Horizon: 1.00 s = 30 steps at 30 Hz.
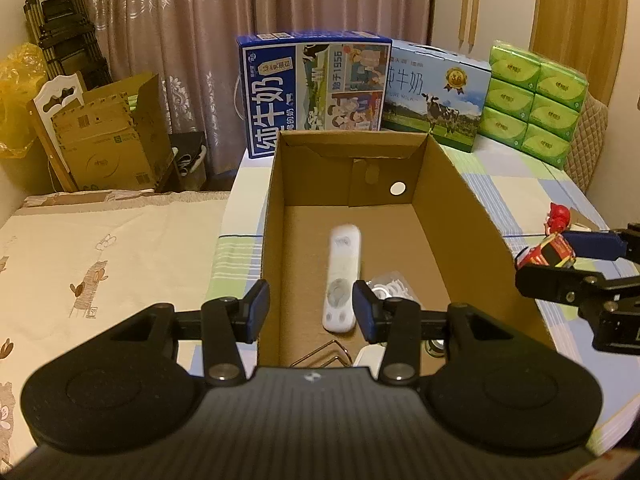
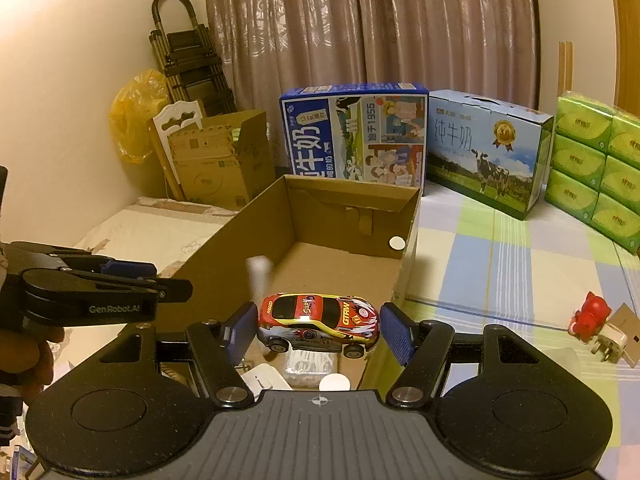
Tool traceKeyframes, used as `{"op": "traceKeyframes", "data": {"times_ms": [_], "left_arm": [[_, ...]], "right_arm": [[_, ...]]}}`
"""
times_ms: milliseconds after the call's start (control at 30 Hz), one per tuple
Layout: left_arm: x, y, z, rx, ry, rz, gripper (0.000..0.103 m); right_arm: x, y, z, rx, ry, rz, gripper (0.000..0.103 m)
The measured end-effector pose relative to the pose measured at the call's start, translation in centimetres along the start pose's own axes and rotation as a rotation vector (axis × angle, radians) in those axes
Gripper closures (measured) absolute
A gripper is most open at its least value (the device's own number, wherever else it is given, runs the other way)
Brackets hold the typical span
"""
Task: Organize rigid objects
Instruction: 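Open the left gripper to drop the white block into the box, then lower the toy car into the box and open the right gripper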
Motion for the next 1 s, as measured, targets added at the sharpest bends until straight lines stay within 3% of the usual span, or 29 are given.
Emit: {"op": "traceKeyframes", "data": {"times_ms": [567,1000], "left_arm": [[0.1,-0.3,-0.1,0.002,0.002,-0.008,0.063],[0.0,-0.9,-0.4,-0.005,0.007,-0.083,0.063]], "right_arm": [[0.4,-0.4,0.4,0.010,0.003,0.007,0.039],[0.0,-0.5,1.7,0.041,0.018,0.024,0.039]]}}
Point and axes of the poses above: each gripper's, at about its wrist camera, not at the fingertips, and z roughly the way its jaws point, x to its left, y to its top, the point moved 6 cm from there along z, roughly the way its jaws point
